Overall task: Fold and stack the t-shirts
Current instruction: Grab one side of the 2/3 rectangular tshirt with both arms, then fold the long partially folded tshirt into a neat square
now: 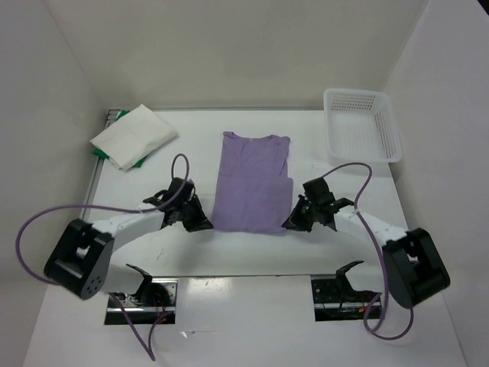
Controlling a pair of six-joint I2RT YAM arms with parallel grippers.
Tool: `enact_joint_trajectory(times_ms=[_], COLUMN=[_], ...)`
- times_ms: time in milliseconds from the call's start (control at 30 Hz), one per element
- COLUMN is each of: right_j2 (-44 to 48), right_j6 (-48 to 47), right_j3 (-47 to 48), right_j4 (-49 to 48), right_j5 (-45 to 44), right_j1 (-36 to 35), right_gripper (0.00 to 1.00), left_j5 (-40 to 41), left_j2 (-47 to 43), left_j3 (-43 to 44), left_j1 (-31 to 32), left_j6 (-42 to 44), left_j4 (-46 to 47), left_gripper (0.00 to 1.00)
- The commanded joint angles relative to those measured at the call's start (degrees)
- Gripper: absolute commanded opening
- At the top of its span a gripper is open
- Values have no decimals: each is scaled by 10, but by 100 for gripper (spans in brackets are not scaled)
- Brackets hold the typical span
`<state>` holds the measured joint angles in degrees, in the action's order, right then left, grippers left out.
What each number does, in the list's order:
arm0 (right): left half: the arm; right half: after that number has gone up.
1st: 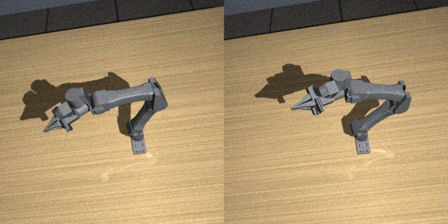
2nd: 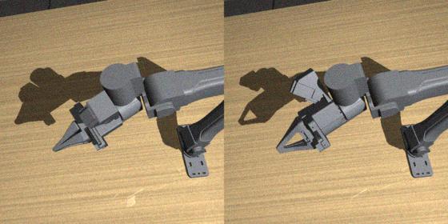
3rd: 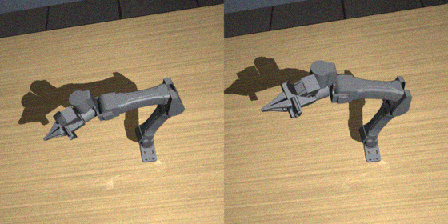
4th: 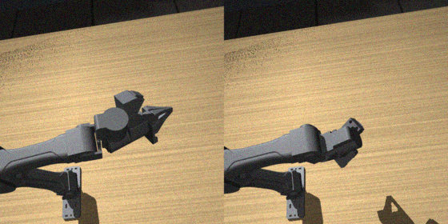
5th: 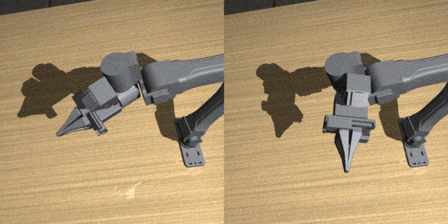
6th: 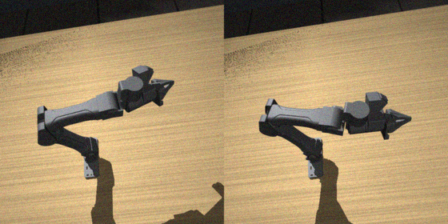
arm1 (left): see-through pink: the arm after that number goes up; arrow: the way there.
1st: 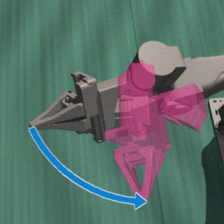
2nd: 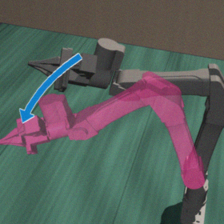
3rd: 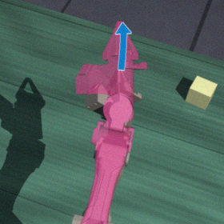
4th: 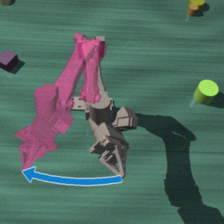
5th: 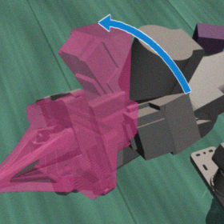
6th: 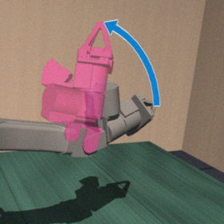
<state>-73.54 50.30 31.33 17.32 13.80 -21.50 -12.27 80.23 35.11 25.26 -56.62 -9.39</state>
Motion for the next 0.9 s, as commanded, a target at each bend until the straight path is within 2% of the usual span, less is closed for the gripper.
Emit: enact_joint_trajectory(times_ms=[0,67,133,200,267,333,467,533,633,700,867], right_j2=[98,182,225,232,177,126,-44,-109,-228,-308,-436], right_j6=[79,107,115,91,58,-4,-87,-123,-136,-136,-130], right_j3=[-21,-28,-18,14,72,123,269,326,455,502,632], right_j4=[94,125,171,178,171,154,98,91,78,73,59], right_j5=[14,19,19,28,34,34,43,37,37,56,48], right_j1=[-62,-71,-69,-40,-15,28,115,140,155,155,155], right_gripper=[0,0,0,0,0,0,0,0,0,0,0], left_j5=[-18,-18,-29,-29,-35,-23,-7,20,21,27,47], left_j2=[-116,-214,-295,-306,-270,-200,-62,16,121,190,300], left_j3=[-17,-17,-12,7,38,106,224,273,366,425,516], left_j1=[1,1,1,-5,-19,-43,-109,-117,-138,-144,-150], left_j6=[20,10,-22,-36,-17,12,69,86,99,99,99], left_j4=[-126,-204,-240,-240,-224,-193,-123,-94,-81,-70,-55], left_gripper=[0,0,0,0,0,0,0,0,0,0,0])
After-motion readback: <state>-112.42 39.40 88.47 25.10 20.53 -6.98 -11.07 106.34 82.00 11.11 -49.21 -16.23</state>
